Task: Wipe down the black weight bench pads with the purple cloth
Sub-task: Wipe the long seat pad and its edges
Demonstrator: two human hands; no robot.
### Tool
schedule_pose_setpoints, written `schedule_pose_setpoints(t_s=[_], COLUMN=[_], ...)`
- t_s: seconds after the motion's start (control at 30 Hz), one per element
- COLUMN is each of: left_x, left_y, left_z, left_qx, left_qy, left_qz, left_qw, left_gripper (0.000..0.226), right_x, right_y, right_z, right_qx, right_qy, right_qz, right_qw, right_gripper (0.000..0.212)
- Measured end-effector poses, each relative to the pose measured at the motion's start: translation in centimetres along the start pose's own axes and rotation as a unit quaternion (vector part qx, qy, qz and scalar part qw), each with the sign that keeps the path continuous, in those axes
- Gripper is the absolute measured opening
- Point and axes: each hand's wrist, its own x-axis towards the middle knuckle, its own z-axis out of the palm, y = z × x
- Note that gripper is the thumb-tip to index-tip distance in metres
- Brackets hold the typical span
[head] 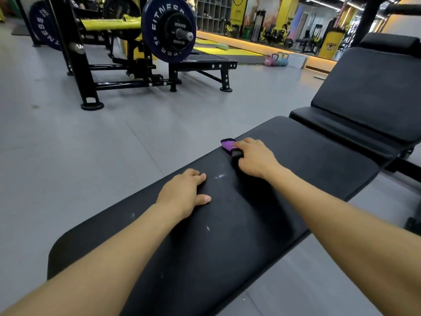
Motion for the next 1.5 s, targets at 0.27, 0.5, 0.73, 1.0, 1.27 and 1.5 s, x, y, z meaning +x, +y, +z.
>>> schedule_pose_setpoints(t_s=[0.27, 0.5, 0.73, 1.0, 1.27, 1.5], left_x=[-0.2, -0.3, -0.3, -0.3, -4.4, -4.7], left_y=[0.3, 0.4, 0.5, 0.4, -3.0, -3.7], left_z=[-0.3, -0.4, -0.3, -0.2, -1.1, -0.7], left_qx=[0.004, 0.014, 0.008, 0.0, 0.014, -0.016], left_qy=[-0.009, -0.011, -0.005, -0.007, 0.037, 0.018], left_qz=[0.0, -0.002, -0.009, -0.008, -0.049, -0.056], left_qw=[1.0, 1.0, 1.0, 1.0, 0.998, 0.998], left_gripper=[0.064, 0.063, 0.061, 0.063, 0.058, 0.066], right_x=[-2.5, -0.8, -2.8, 0.1, -6.6, 1.4], right_y=[0.2, -1.6, -1.5, -2.9, -4.6, -5.2], right_z=[0.8, 0.9, 2.0, 2.4, 2.8, 3.4], right_qx=[-0.005, 0.012, 0.027, 0.004, 0.055, -0.003], right_qy=[0.005, -0.008, 0.018, 0.036, -0.007, 0.022], right_qz=[-0.106, -0.08, -0.149, -0.04, -0.168, -0.032], right_qw=[0.994, 0.997, 0.988, 0.999, 0.984, 0.999], right_gripper=[0.044, 0.041, 0.034, 0.038, 0.039, 0.036])
